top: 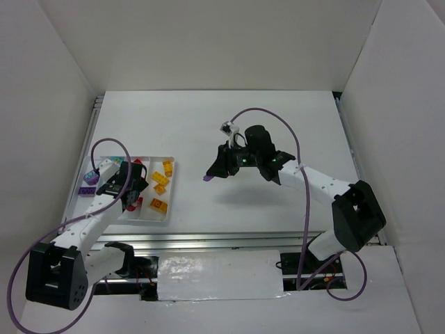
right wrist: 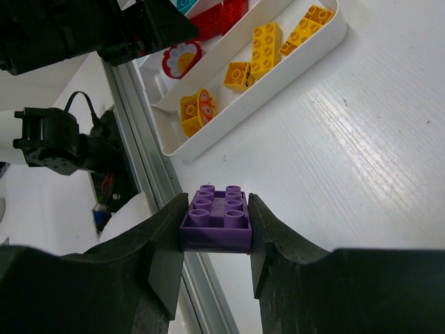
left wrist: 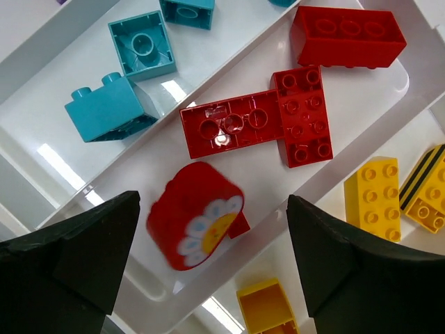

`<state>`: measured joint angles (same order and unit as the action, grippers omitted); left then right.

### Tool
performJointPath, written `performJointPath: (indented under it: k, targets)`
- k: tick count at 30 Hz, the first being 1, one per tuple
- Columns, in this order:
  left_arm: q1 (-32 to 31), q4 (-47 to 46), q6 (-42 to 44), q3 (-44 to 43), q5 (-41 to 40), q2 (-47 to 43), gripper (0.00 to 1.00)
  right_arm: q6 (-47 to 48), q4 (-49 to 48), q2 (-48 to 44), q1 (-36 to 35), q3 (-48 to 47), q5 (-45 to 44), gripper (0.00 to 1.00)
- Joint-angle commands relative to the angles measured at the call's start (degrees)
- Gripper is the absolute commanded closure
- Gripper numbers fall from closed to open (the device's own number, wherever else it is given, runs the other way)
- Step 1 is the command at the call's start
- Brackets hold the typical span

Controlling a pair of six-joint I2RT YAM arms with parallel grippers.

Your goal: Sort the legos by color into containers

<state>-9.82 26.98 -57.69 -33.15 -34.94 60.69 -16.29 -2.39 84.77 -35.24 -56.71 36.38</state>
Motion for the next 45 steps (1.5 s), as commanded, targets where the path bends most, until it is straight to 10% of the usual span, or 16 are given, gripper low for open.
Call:
performJointPath:
  k: [1, 4, 9, 19, 29, 40, 45]
  targets:
    - [0.68, -0.70, -1.29, 0.19, -1.63, -1.35, 0.00, -2.24, -2.27, -1.37, -0.62, -1.82, -0.96, 1.00]
    - [0.68, -4.20, 3.18, 0.71, 1.70, -4.42, 0.01, -8.82, 0.36, -0.75, -0.44, -3.93, -6.83, 1.00]
    - [-2.90, -37.97, 25.86, 10.02, 34.39, -13.74, 0.01, -23.66, 2.75, -1.97, 1.23, -5.17, -6.77, 1.00]
    - [-38.92, -61.30, 56.16, 9.58, 20.00, -12.70, 0.00, -33.62, -0.59, -10.67, 4.04, -2.01, 2.00, 1.00]
    - [-41.85, -73.64, 58.57, 10.82, 34.22, -11.47, 0.03, -31.70, -1.21, -13.32, 4.04, 1.25, 10.81, 1.00]
    - [-44.49, -73.65, 58.22, 8.27, 36.17, -8.74, 0.43, -30.99, -3.15, -12.53, 3.78, 2.30, 14.68, 1.00]
    - [-44.49, -72.86, 58.13, 7.13, 35.99, -8.74, 0.77, -29.51, -1.14, -12.18, 3.43, 2.48, 13.20, 1.00]
